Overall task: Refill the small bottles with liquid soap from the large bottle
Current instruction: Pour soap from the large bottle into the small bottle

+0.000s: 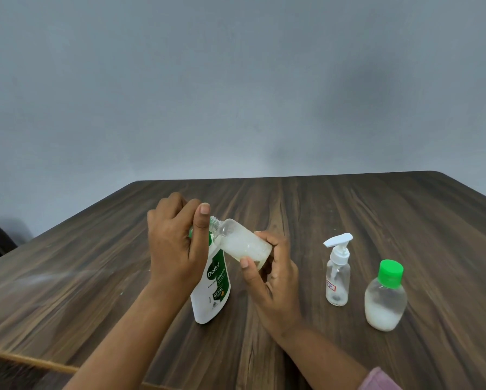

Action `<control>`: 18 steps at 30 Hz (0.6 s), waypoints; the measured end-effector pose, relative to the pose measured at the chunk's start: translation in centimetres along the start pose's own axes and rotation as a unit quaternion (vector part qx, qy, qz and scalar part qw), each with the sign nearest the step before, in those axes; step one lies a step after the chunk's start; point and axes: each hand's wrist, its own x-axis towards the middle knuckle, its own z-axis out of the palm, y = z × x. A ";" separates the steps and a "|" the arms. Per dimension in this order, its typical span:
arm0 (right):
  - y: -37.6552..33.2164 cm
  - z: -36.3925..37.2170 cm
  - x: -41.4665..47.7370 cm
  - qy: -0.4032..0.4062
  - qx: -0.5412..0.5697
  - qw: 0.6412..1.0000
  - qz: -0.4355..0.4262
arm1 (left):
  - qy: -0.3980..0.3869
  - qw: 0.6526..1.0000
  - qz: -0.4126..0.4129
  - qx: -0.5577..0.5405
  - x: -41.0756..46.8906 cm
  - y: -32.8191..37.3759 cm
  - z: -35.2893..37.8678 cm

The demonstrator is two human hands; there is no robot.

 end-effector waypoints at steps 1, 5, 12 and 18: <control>-0.1 0.0 0.0 0.000 0.000 1.000 0.000 | -0.001 1.000 -0.003 0.003 -0.1 0.0 0.0; -0.1 0.1 -0.2 -0.001 -0.008 1.000 -0.005 | -0.009 1.000 -0.007 0.004 0.1 0.0 -0.4; -0.1 0.1 0.0 -0.009 -0.017 1.000 -0.005 | -0.002 1.000 -0.018 -0.023 0.9 -0.2 -0.2; -0.1 -0.1 0.0 -0.002 -0.010 1.000 -0.005 | 0.007 1.000 -0.010 -0.018 0.1 -0.2 0.1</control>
